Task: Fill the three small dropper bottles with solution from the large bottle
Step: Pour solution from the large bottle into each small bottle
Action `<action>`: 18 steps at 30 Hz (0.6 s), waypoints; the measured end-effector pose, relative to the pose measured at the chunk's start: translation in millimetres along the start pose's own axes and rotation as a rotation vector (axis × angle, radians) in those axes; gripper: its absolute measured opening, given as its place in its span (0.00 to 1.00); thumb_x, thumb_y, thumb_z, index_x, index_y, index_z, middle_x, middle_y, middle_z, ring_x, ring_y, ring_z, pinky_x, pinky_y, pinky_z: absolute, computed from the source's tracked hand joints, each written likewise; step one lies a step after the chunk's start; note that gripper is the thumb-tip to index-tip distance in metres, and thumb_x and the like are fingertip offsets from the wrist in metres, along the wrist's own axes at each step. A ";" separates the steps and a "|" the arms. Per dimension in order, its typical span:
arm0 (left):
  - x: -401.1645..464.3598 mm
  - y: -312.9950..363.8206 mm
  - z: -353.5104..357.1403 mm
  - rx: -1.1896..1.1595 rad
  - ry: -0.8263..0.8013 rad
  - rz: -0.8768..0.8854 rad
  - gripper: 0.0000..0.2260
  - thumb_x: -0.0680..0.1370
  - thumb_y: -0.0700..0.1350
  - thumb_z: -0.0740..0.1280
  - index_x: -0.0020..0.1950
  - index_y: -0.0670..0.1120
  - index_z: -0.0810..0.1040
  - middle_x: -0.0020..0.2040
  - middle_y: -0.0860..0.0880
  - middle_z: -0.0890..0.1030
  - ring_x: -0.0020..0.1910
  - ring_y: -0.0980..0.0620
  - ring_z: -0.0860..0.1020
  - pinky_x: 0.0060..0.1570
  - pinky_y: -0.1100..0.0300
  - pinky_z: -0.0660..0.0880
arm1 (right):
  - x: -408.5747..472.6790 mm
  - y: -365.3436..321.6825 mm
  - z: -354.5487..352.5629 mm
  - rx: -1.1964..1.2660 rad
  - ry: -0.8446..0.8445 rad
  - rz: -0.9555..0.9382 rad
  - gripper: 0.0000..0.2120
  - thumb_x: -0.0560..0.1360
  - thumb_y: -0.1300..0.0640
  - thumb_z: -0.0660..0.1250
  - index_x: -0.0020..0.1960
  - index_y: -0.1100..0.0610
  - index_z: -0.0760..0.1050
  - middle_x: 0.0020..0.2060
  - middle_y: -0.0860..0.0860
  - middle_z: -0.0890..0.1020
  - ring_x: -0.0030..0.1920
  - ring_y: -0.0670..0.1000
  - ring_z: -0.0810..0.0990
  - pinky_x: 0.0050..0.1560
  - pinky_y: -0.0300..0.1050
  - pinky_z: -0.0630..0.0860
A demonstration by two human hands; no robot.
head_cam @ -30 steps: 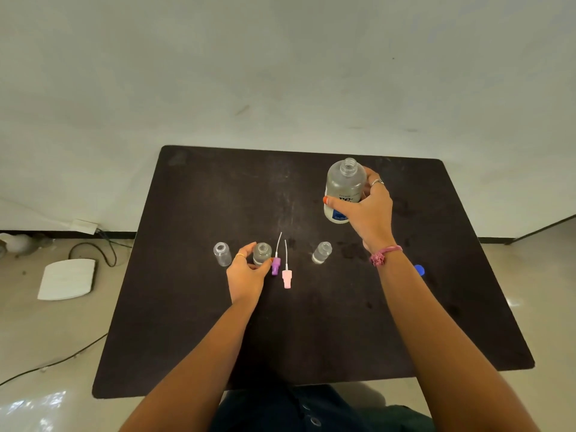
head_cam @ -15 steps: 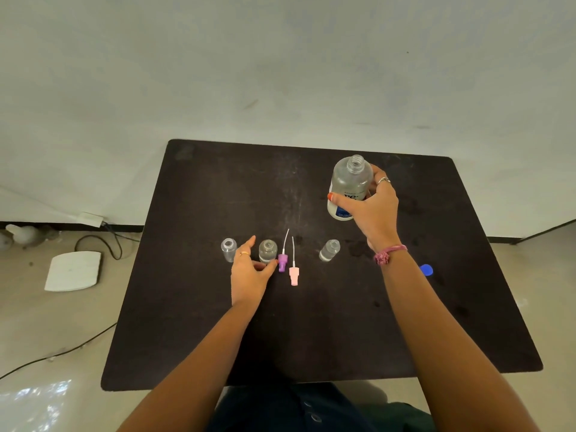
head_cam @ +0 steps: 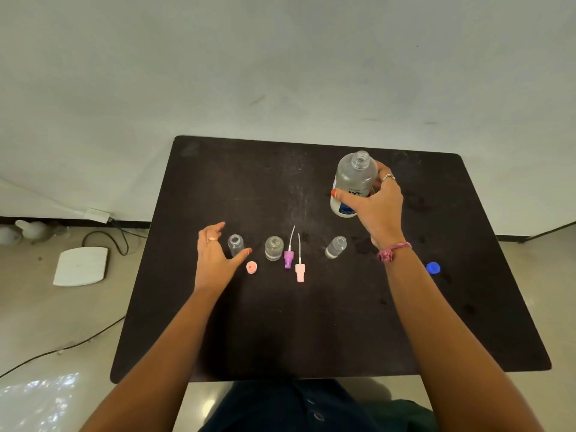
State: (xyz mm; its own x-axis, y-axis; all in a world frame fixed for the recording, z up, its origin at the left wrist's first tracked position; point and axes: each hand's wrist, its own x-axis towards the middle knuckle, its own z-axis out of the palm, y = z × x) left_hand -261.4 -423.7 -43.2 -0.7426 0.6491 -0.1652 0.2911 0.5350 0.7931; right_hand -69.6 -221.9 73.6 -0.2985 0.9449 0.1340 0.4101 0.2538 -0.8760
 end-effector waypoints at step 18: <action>9.7 20.7 -4.8 -0.101 0.049 -0.058 0.17 0.70 0.45 0.76 0.57 0.48 0.77 0.54 0.50 0.78 0.52 0.55 0.77 0.50 0.65 0.72 | 3.1 0.7 -19.3 0.000 0.004 0.003 0.35 0.64 0.53 0.79 0.66 0.51 0.68 0.58 0.46 0.76 0.56 0.47 0.75 0.56 0.34 0.72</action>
State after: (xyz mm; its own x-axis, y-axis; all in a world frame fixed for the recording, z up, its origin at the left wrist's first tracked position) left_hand -265.5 -408.9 -25.5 -0.7858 0.5899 -0.1856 0.1862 0.5119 0.8387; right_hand -53.6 -214.8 82.3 -0.2942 0.9464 0.1332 0.4108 0.2510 -0.8765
